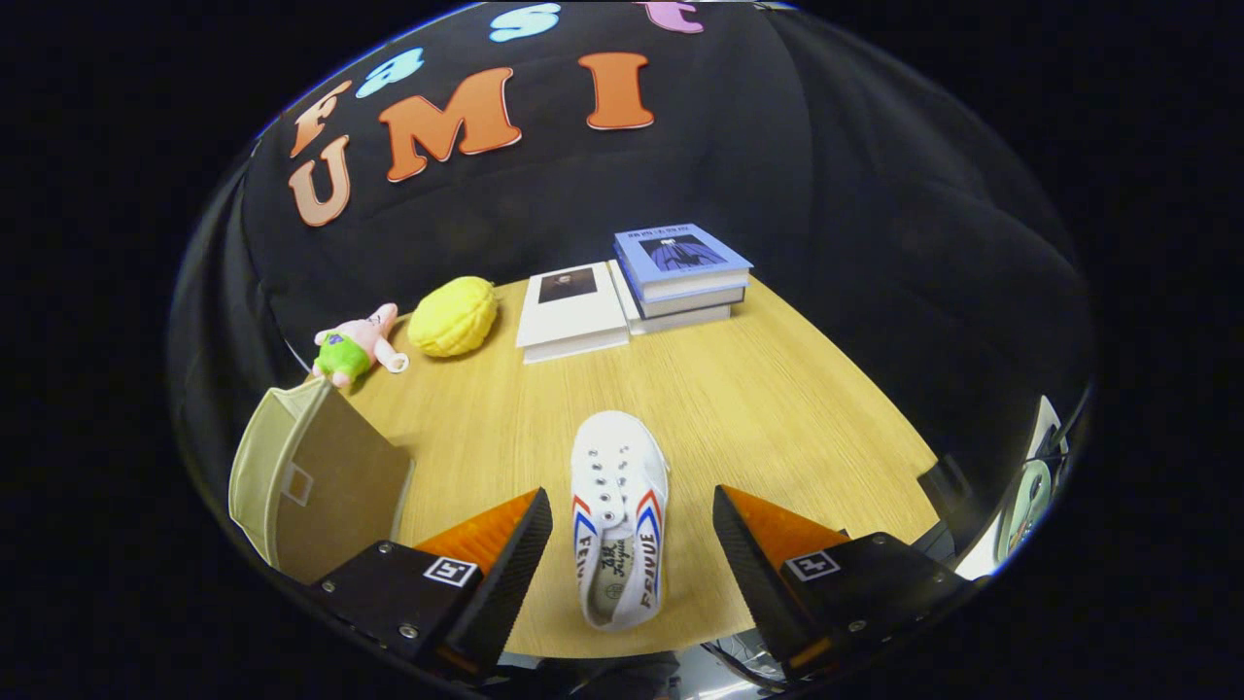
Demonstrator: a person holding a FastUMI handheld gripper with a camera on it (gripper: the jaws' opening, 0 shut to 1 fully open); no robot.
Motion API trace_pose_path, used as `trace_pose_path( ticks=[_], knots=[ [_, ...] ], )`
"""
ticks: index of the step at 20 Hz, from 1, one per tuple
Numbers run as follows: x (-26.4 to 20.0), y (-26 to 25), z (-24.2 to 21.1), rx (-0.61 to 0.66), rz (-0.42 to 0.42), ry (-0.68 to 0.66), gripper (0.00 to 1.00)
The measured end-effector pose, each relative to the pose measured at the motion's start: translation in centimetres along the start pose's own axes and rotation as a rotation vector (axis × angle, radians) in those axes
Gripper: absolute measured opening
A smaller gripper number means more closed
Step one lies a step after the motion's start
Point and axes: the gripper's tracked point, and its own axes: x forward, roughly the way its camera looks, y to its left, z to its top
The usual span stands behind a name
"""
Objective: Open the storage box then place both shoes into the box .Put the left shoe in first, then the right shoe, with the right side of both shoes facing outward in a uniform manner.
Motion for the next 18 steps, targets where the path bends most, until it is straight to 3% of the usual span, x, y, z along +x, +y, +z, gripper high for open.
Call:
trace_pose_path(
  ticks=[5, 9, 11, 16, 18],
  knots=[
    [2.6, -1.4, -3.4, 0.024, 0.004, 0.09, 0.98],
    [5.9, -2.0, -4.9, 0.039, 0.003, 0.153, 0.9],
    [6.6, -1.9, -5.5, 0.068, 0.001, 0.172, 0.82],
    [7.3, -1.0, -6.7, 0.102, 0.046, 0.211, 0.37],
    [7.2, -0.8, -6.7, 0.098, 0.042, 0.225, 0.32]
  ],
)
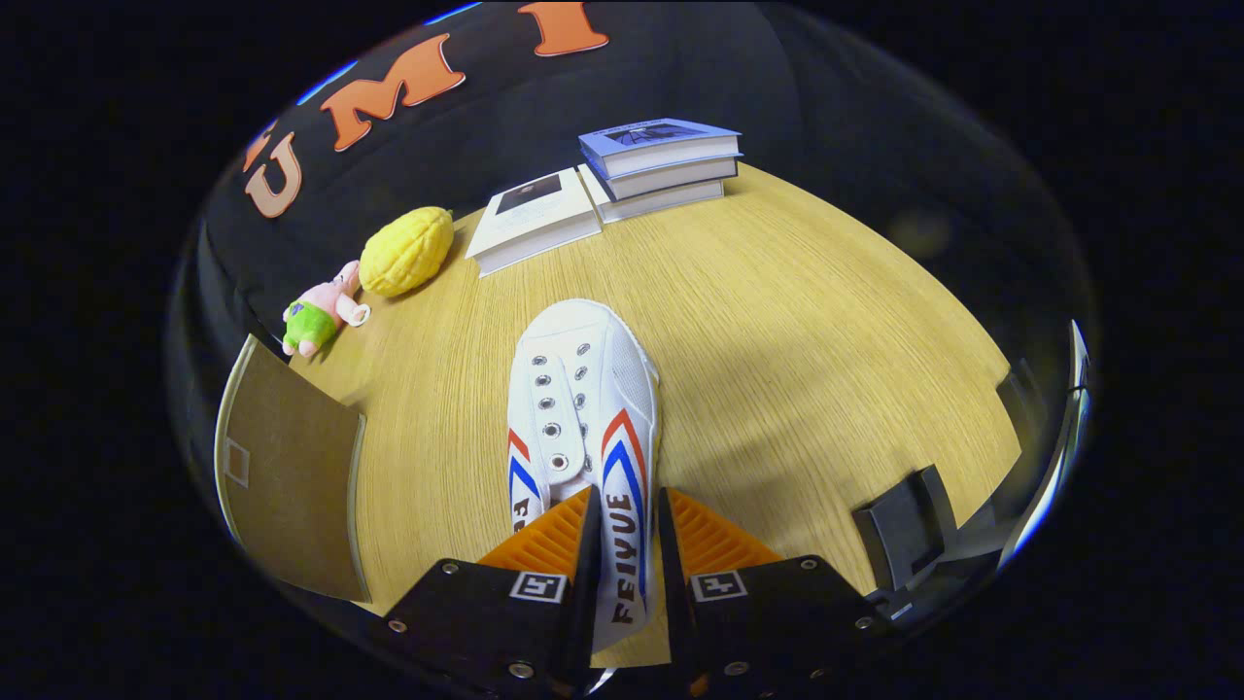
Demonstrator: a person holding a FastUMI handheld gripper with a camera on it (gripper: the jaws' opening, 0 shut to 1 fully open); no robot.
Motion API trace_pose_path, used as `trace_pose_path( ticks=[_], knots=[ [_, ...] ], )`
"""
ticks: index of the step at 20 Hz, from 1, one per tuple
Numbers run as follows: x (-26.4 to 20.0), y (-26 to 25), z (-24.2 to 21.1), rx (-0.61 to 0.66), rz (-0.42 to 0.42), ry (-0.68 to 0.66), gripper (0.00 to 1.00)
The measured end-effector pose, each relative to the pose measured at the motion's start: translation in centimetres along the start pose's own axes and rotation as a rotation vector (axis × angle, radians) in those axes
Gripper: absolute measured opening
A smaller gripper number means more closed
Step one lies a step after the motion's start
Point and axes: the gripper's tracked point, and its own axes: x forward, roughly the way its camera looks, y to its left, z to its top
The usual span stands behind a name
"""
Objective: Open the storage box then place both shoes into the box .Put the left shoe in first, then the right shoe, with the right side of both shoes facing outward in a uniform manner.
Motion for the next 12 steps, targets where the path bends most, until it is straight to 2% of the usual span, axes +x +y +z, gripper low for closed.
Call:
trace_pose_path(
  ticks=[1, 2, 3, 4, 6, 9, 12],
  knots=[
    [0.1, -0.2, 0.2, 0.014, -0.011, -0.007, 0.3],
    [0.0, -0.4, 0.4, 0.053, -0.018, -0.017, 0.21],
    [0.0, -0.7, 0.5, 0.106, -0.019, -0.027, 0.16],
    [0.1, -0.7, 0.6, 0.156, -0.012, -0.021, 0.05],
    [-0.5, -0.8, 0.8, 0.204, -0.013, -0.026, 0.01],
    [-2.9, -1.0, 2.3, 0.168, -0.05, -0.086, 0.0],
    [-5.4, 1.2, 4.3, 0.184, -0.021, -0.139, 0.0]
  ],
)
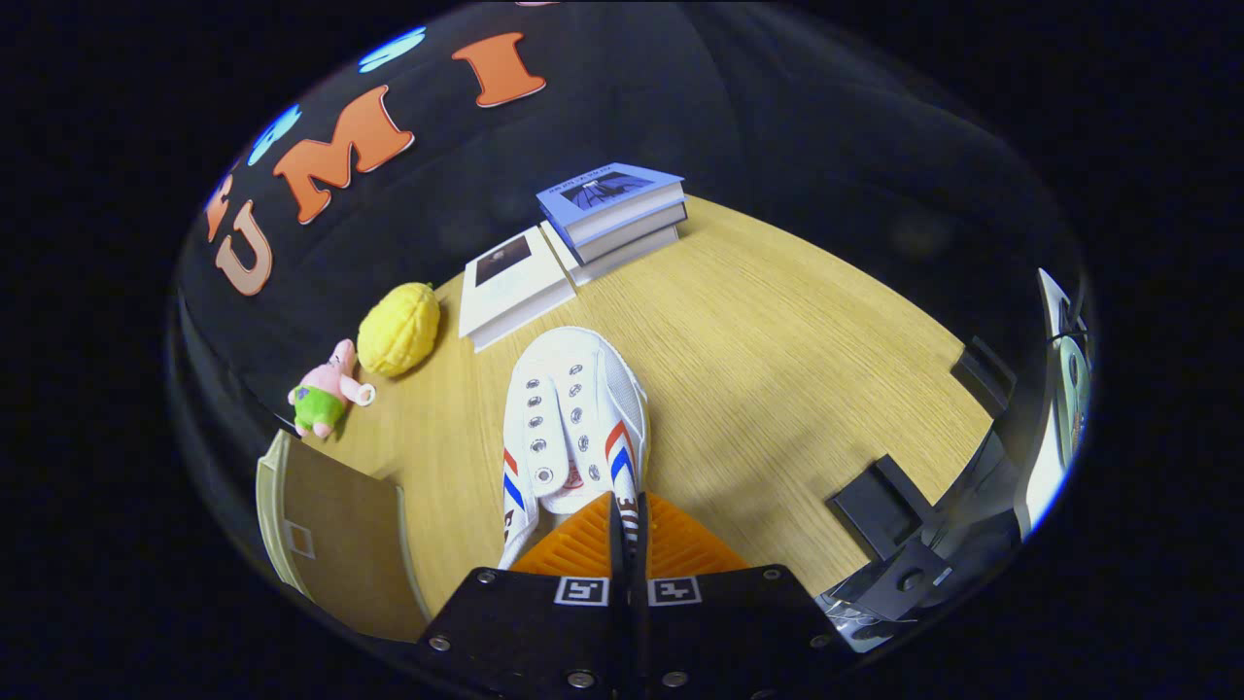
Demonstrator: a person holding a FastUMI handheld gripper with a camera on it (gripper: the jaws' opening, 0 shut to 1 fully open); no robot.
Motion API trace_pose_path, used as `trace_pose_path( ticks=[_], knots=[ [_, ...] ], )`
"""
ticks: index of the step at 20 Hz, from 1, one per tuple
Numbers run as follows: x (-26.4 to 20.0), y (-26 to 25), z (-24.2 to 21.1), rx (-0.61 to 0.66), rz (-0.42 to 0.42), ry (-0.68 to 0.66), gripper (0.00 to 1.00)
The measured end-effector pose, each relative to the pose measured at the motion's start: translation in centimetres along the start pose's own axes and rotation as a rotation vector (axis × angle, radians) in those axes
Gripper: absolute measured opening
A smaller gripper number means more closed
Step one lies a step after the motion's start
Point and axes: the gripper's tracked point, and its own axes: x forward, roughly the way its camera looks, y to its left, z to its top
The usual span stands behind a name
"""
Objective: Open the storage box then place both shoes into the box .Put the left shoe in first, then the right shoe, with the right side of both shoes facing outward in a uniform manner.
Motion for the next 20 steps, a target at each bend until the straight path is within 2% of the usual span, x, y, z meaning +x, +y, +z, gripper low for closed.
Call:
trace_pose_path(
  ticks=[5, 9, 16, 20],
  knots=[
    [-4.5, 6.3, 1.5, -0.052, 0.055, -0.062, 0.0],
    [-7.8, 14.0, 1.4, -0.154, 0.175, -0.113, 0.0],
    [-10.4, 25.4, -2.4, -0.309, 0.337, -0.089, 0.0],
    [-10.5, 29.7, -5.2, -0.379, 0.39, -0.053, 0.0]
  ],
)
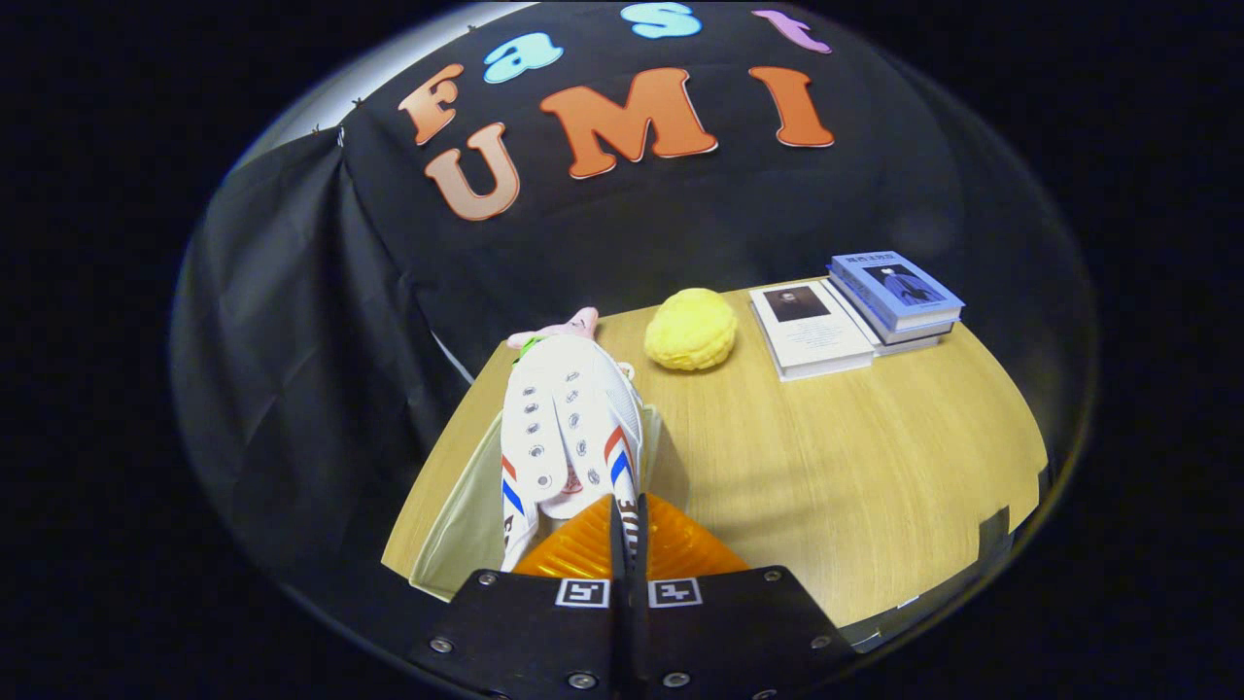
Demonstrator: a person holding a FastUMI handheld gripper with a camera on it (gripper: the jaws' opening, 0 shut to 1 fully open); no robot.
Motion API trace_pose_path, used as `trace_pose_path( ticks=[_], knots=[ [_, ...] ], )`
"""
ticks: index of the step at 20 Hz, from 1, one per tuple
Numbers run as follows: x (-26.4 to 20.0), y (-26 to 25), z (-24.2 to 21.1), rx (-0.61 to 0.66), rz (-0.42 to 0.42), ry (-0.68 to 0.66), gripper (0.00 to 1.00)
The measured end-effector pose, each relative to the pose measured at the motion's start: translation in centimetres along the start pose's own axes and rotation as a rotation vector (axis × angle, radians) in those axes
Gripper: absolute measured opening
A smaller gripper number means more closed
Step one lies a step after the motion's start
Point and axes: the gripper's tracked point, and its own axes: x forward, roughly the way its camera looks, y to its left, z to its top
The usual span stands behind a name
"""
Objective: Open the storage box then place both shoes into the box .Put the left shoe in first, then the right shoe, with the right side of both shoes facing outward in a uniform manner.
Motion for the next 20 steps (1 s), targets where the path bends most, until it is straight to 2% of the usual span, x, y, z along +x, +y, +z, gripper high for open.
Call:
trace_pose_path(
  ticks=[4, 8, 12, 17, 20],
  knots=[
    [1.8, 2.9, -1.5, -0.052, 0.031, 0.039, 0.0],
    [3.5, 3.3, -3.2, -0.093, 0.011, 0.084, 0.0],
    [4.3, 3.1, -4.4, -0.08, -0.017, 0.11, 0.0],
    [3.6, 2.6, -5.7, 0.019, -0.089, 0.108, 0.0],
    [3.4, 1.6, -6.6, 0.031, -0.131, 0.13, 0.0]
  ],
)
